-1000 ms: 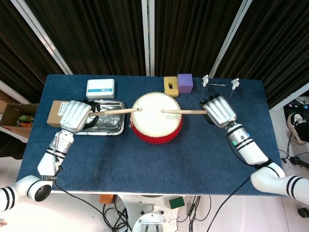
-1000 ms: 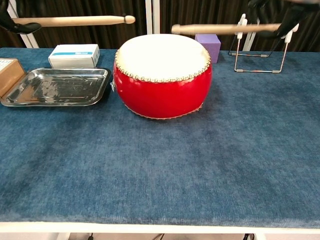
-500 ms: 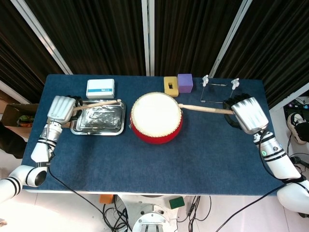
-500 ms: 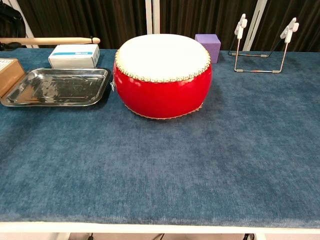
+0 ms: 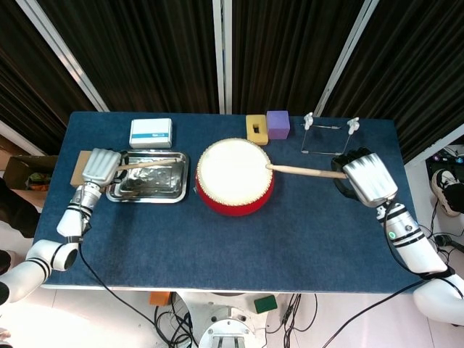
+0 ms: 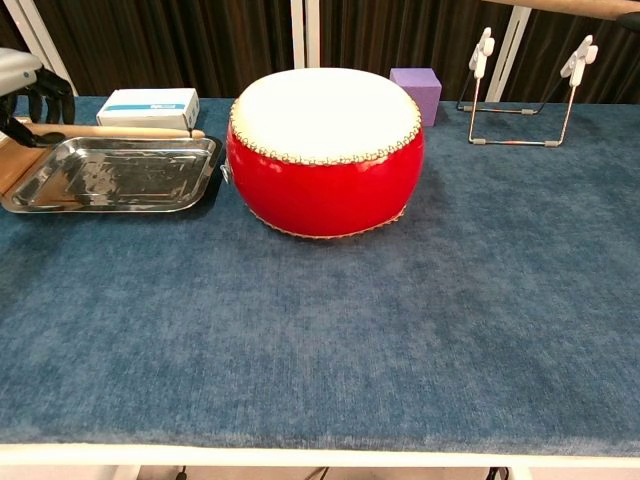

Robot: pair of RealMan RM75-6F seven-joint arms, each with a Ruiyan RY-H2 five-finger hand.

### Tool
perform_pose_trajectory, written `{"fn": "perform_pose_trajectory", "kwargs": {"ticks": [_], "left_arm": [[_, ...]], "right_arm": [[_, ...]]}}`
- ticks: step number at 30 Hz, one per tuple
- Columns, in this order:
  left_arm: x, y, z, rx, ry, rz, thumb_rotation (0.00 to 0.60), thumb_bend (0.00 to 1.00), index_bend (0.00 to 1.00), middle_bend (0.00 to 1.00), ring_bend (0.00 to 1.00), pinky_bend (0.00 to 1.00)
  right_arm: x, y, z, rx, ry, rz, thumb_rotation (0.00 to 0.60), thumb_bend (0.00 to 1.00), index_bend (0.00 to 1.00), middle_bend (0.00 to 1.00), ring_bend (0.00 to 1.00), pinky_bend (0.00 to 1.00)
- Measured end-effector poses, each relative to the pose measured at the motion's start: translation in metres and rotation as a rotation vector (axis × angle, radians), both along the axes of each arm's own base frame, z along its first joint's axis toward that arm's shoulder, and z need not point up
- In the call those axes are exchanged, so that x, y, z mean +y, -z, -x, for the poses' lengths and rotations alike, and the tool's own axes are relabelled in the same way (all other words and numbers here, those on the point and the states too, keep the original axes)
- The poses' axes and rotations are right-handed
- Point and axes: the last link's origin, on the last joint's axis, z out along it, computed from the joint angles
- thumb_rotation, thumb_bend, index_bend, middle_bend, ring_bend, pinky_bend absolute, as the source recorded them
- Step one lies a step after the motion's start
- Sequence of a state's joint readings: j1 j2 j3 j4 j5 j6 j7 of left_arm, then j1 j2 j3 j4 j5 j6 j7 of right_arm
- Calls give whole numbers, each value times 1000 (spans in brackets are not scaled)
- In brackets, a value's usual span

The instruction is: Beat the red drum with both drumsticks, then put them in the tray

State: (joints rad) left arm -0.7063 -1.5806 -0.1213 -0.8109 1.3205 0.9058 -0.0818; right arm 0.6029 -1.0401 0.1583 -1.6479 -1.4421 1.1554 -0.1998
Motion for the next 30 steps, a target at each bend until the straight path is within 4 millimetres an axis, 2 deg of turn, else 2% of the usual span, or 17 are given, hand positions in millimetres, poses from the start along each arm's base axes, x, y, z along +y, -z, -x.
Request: {"fn": "perform_pose_trajectory", "kwargs": {"ticks": [4,9,11,16,22,25,30], "left_arm": [[3,8,1,14,-2,14,600,505,560,453,376,508],[2,8,1,3,-1,14,600,461,315,325,302,487],[0,7,1,1,-7,18,600,422,252,293,286,477],[-6,1,-1,-5,-3,5,600,334,157,234,259,471],[-22,-18,-12,-39,27,-23,600,281,158,225,254,450],[-35,-30,-24,-76,52,-32,600,267,236,238,255,447],[-62,-44,-59,-184,126,-24,600,264,337,312,285,451]], "right_arm": [[0,3,1,5,8,-8,600,778,798,685,444,491],[-2,12,3,22,20,-40,600,778,798,686,444,491],[-4,19,2,30,22,-59,600,778,798,686,444,491],[-10,35,-8,37,7,-101,600,778,798,686,444,491],[-19,48,-28,37,-22,-131,600,778,798,685,443,491],[-24,53,-39,31,-27,-142,600,778,798,685,443,491],[-33,63,-61,22,-35,-161,600,778,799,685,443,490]]}}
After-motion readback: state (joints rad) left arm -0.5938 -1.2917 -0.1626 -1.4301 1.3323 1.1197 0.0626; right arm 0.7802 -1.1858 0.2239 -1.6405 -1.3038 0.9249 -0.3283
